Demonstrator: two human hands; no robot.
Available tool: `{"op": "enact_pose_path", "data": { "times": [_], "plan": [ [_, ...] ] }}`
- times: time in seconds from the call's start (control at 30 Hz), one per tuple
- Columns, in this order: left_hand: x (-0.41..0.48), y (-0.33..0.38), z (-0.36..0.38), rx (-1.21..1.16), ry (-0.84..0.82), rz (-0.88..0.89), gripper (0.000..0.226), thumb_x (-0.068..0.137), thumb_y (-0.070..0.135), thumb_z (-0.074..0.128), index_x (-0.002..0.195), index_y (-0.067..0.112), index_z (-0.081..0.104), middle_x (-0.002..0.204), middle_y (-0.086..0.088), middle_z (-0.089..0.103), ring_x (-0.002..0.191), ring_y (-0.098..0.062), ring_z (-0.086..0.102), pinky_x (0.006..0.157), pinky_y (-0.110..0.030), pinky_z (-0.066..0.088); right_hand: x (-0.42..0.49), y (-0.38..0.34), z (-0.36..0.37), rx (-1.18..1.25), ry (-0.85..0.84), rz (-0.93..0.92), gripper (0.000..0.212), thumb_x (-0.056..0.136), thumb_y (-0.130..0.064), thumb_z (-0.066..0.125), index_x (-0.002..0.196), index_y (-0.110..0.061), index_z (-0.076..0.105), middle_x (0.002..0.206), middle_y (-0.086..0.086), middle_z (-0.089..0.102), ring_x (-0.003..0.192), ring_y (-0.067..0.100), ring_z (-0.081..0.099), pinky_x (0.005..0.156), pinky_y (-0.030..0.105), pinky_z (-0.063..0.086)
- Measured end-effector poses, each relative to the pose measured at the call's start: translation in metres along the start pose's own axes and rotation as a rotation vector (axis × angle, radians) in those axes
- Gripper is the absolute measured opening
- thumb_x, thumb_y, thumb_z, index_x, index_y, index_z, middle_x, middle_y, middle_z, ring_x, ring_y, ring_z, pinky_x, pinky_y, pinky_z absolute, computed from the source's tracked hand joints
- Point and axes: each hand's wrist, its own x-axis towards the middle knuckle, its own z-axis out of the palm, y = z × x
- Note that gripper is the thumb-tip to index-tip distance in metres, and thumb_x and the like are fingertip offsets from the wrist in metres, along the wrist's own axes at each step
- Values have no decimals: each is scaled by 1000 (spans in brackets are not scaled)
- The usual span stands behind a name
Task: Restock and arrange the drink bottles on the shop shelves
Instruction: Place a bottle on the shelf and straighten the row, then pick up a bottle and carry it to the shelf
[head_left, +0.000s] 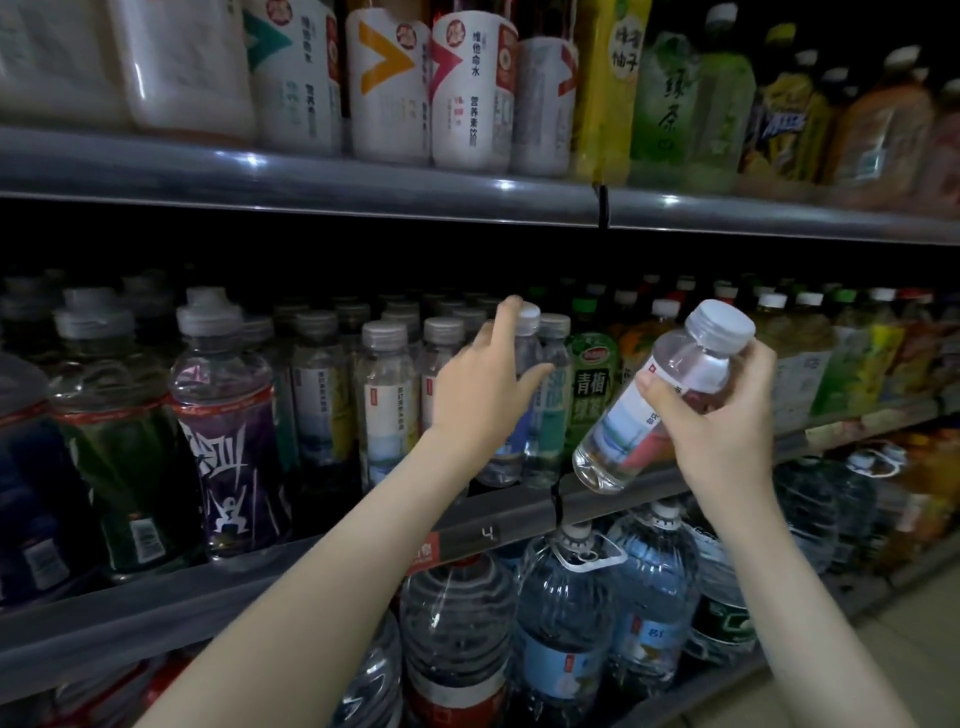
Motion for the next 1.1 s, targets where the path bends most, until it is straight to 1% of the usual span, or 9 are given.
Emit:
{"op": "enact_pose_path", "data": {
  "times": [0.1, 0.17, 0.23, 0.33, 0.43, 0.63, 0.83, 0.97, 1.1],
  "plan": [
    [0, -2, 15, 184, 16, 84, 70, 89, 46, 60, 141, 7, 34, 107, -14, 64, 96, -32, 60, 66, -32, 42, 1, 0, 1, 10, 3, 4, 59, 79, -19, 76, 126, -19, 40, 120, 0, 56, 106, 12, 58, 84, 27, 48],
    [0, -7, 23, 275, 88, 116, 72, 75, 47, 75, 126, 1, 52, 82, -14, 68, 86, -34, 62, 69, -35, 46, 2, -1, 3, 18, -2, 5, 59, 80, -18, 75, 126, -18, 40, 121, 2, 56, 106, 12, 58, 85, 26, 48],
    [2, -14, 29, 425, 192, 100, 73, 65, 54, 79, 116, 5, 61, 74, -11, 68, 88, -31, 62, 79, -39, 38, 2, -2, 3, 19, -7, 4, 59, 80, -18, 75, 127, -17, 40, 121, 3, 55, 106, 12, 58, 85, 26, 48],
    [5, -23, 27, 544, 227, 91, 68, 71, 59, 68, 121, 14, 61, 109, -19, 65, 119, -32, 47, 97, -47, 22, 2, -2, 4, 0, -33, 2, 58, 79, -18, 76, 126, -19, 41, 119, -1, 55, 103, 7, 57, 81, 21, 46],
    [-6, -27, 22, 481, 194, 121, 61, 80, 51, 61, 132, 19, 54, 130, -17, 55, 130, -34, 38, 104, -53, 15, -1, -5, 8, 6, -80, 16, 57, 77, -17, 77, 121, -25, 43, 107, -20, 55, 95, -6, 57, 78, 17, 46],
    [-60, -29, -11, 125, 187, 152, 50, 82, 19, 39, 129, 14, 55, 122, -1, 61, 125, -22, 42, 107, -45, 15, -18, -21, 38, 89, -250, 57, 61, 71, -30, 82, 120, -28, 47, 112, -7, 62, 103, 10, 61, 89, 39, 51],
    [-101, -68, -50, 45, 341, -31, 54, 72, -4, 43, 125, 7, 52, 113, -5, 60, 112, -17, 48, 102, -38, 23, -54, -48, 91, 214, -395, 28, 57, 72, -30, 78, 119, -28, 45, 109, -10, 60, 99, 2, 60, 85, 23, 49],
    [-118, -93, -71, 16, 279, -111, 43, 84, 15, 38, 125, 10, 52, 107, 2, 60, 106, -12, 49, 100, -30, 21, -74, -57, 133, 304, -427, 19, 53, 78, -19, 76, 119, -23, 43, 108, -6, 59, 96, 0, 60, 80, 12, 46],
    [-126, -93, -81, -74, 18, -90, 70, 82, 43, 53, 143, 14, 35, 126, 6, 54, 116, -12, 46, 99, -25, 26, -84, -69, 158, 385, -424, 36, 55, 79, -15, 77, 121, -19, 42, 110, -8, 58, 97, -3, 59, 78, 10, 45]
  ]
}}
